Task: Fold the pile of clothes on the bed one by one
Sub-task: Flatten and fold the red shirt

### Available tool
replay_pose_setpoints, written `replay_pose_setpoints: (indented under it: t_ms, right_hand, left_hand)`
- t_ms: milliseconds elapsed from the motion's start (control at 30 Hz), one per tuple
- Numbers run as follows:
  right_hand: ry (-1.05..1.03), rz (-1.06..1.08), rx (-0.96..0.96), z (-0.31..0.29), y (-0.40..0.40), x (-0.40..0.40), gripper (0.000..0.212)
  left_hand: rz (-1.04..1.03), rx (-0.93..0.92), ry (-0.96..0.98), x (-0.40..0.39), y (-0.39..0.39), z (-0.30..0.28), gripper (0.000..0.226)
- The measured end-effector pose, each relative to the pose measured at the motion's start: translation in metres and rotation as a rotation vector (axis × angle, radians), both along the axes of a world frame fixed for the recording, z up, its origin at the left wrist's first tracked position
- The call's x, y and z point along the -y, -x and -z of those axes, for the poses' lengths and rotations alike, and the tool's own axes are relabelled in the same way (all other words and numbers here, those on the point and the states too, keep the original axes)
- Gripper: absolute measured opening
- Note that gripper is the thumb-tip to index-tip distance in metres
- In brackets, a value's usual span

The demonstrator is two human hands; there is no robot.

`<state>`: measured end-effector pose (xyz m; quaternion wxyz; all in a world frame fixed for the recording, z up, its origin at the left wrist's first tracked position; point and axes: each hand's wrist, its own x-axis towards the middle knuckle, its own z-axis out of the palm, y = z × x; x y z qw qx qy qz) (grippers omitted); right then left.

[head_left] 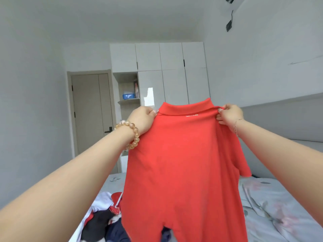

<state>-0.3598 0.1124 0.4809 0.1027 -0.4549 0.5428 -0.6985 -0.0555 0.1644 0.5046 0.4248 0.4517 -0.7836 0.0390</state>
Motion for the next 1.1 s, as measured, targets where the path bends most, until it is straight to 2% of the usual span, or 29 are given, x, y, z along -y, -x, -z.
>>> replay_pose_setpoints:
  t_ms: [100,167,267,333,400,500,667,767,833,900,967,1000,1100]
  right_hand:
    - [0.033,0.052,-0.066,-0.015,0.006,0.021,0.027]
    - [0.034,0.015,-0.117,-0.022,-0.01,0.031,0.027]
    - [0.054,-0.215,-0.077,-0.012,-0.069,0.044,0.03]
    - [0.022,-0.345,-0.087,0.014,-0.113,0.066,0.03]
    - [-0.061,-0.428,-0.118,0.056,-0.155,0.097,0.031]
    - [-0.231,-0.52,-0.147,0.148,-0.219,0.146,0.033]
    - [-0.466,-0.593,-0.271,0.34,-0.309,0.202,0.04]
    - [-0.601,-0.603,-0.356,0.441,-0.343,0.228,0.037]
    - [-0.622,-0.634,-0.359,0.476,-0.367,0.234,0.027]
    - [-0.586,-0.639,-0.345,0.489,-0.392,0.237,0.013]
    - [-0.531,-0.654,-0.31,0.491,-0.41,0.241,0.012]
    - [-0.515,-0.671,-0.314,0.492,-0.417,0.243,0.012]
    - [-0.529,-0.735,-0.412,0.495,-0.43,0.245,0.016]
  left_hand:
    - [0.161,-0.098,-0.125,-0.003,0.0,0.021,0.037]
    - [0.243,-0.177,-0.233,-0.006,-0.01,0.039,0.045]
    - [0.221,-0.246,-0.313,0.006,-0.035,0.077,0.048]
    - [0.229,-0.37,-0.391,0.021,-0.055,0.116,0.041]
    - [0.225,-0.476,-0.491,0.034,-0.079,0.166,0.035]
    - [0.179,-0.562,-0.609,0.049,-0.117,0.255,0.037]
    - [-0.098,-0.517,-0.795,0.067,-0.181,0.409,0.036]
    - [-0.23,-0.455,-0.913,0.069,-0.213,0.482,0.033]
    - [-0.308,-0.374,-0.942,0.072,-0.228,0.503,0.031]
    - [-0.326,-0.4,-0.982,0.079,-0.236,0.505,0.031]
    - [-0.333,-0.491,-1.022,0.084,-0.24,0.5,0.032]
    - [-0.368,-0.482,-1.039,0.086,-0.244,0.5,0.032]
    - [-0.506,-0.303,-1.179,0.08,-0.259,0.512,0.026]
